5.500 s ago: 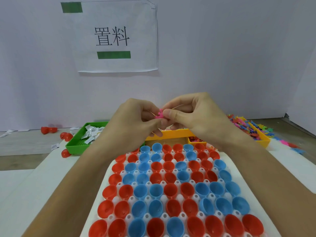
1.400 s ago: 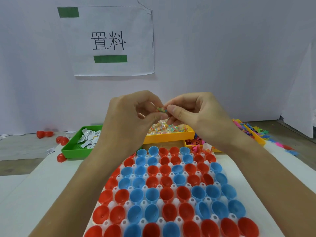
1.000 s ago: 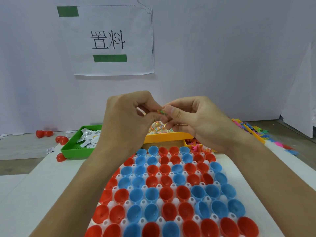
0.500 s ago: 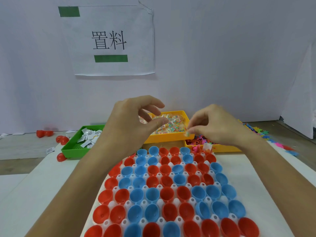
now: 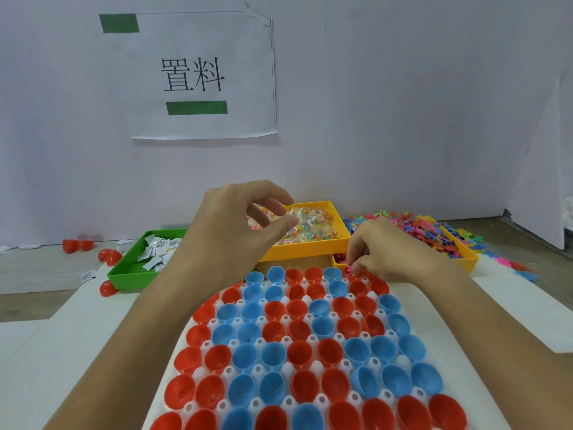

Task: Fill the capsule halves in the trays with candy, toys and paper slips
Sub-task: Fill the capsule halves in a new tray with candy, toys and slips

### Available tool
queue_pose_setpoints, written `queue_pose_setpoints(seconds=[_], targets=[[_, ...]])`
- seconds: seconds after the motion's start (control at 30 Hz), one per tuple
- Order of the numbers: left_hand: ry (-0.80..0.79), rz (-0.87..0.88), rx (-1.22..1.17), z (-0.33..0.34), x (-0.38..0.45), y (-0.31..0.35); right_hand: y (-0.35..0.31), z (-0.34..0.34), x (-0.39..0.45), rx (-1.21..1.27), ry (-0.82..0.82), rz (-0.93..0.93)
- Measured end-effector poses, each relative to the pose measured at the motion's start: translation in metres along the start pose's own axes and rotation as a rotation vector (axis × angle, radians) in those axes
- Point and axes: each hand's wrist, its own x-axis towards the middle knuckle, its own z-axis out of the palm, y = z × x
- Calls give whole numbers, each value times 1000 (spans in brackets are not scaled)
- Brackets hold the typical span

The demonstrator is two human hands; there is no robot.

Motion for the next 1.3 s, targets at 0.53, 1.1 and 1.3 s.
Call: queue_pose_setpoints(seconds=[0.53,1.1,1.3], targets=[[97,-100,91,-22,5,-34,-2,6,2,-42,0,-37],[47,-640,439,0,5,-151,5,-11,3,101,288,-176],[-335,-787,635,5,28,-159,7,-16,2,115,312,-182]])
